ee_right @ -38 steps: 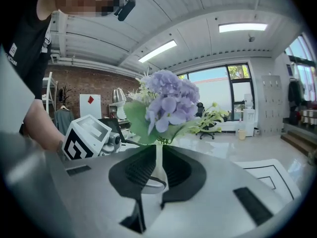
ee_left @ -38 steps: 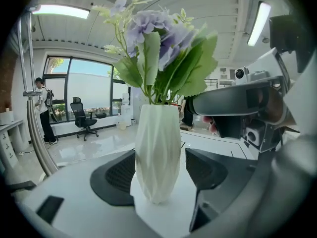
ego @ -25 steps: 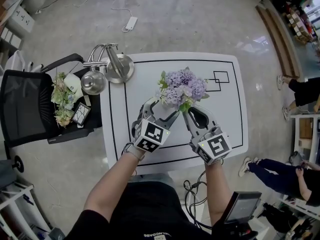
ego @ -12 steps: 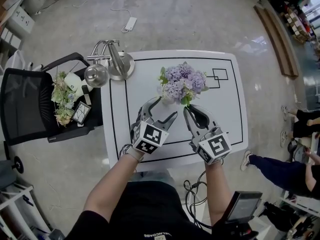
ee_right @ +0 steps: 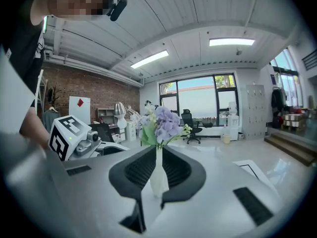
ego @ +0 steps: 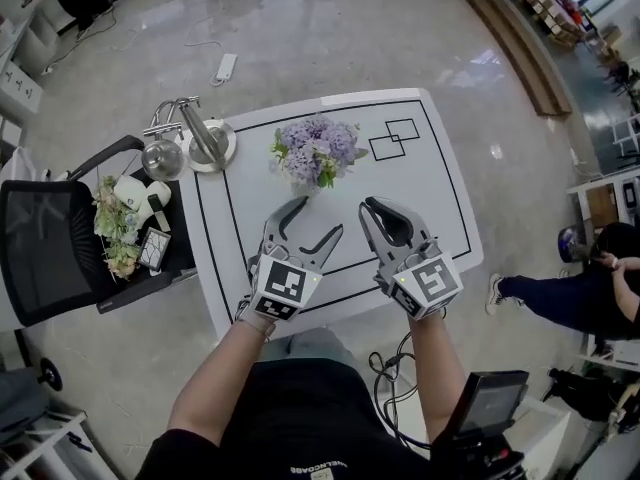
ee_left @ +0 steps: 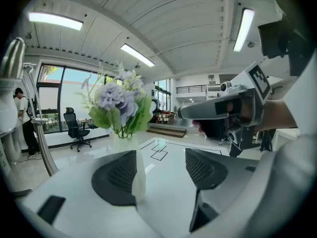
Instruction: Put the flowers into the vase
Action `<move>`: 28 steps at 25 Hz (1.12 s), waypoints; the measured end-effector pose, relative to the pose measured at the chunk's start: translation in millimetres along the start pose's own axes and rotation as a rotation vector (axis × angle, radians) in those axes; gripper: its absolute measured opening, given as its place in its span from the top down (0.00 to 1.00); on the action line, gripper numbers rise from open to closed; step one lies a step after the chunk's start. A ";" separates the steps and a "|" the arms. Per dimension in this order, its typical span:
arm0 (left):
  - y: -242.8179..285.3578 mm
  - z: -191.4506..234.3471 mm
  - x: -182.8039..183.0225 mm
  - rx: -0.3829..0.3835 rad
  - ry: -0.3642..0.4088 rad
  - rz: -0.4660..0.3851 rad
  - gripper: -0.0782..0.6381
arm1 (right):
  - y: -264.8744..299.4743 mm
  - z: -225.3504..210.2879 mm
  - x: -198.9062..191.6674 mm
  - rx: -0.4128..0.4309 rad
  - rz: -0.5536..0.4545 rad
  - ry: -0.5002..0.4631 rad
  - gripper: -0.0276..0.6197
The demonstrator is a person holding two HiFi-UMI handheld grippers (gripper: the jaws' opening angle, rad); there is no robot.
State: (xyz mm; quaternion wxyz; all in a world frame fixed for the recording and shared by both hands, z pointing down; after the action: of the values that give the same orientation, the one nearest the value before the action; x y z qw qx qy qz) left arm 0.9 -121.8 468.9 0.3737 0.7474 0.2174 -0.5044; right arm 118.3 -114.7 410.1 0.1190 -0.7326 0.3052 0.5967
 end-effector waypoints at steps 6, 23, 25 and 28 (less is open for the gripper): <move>-0.1 -30.3 27.6 -0.058 0.032 -0.063 0.45 | -48.0 -3.8 18.1 -0.072 -0.055 -0.015 0.92; 6.1 -149.0 138.4 -0.311 0.108 -0.248 0.48 | -229.3 -17.6 51.6 -0.349 -0.236 -0.007 0.92; 5.5 -163.7 156.0 -0.360 0.130 -0.287 0.49 | -251.6 -17.0 53.2 -0.389 -0.266 0.004 0.92; 3.6 -184.9 179.9 -0.446 0.150 -0.345 0.52 | -285.5 -14.0 55.2 -0.450 -0.314 0.023 0.92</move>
State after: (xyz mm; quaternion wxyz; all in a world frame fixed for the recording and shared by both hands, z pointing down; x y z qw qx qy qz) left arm 184.1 10.5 344.5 0.4203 0.6338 0.4740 -0.4437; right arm 303.4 85.1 307.3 0.0408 -0.7855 0.0492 0.6155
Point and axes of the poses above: the fingertips, and each gripper's own axes: y forward along the fingers, z to its left, x out of its top, the point moved 5 cm from there along -y, backward along the fingers, and after that the axes turned 13 degrees about y, right-handed, at the moved point
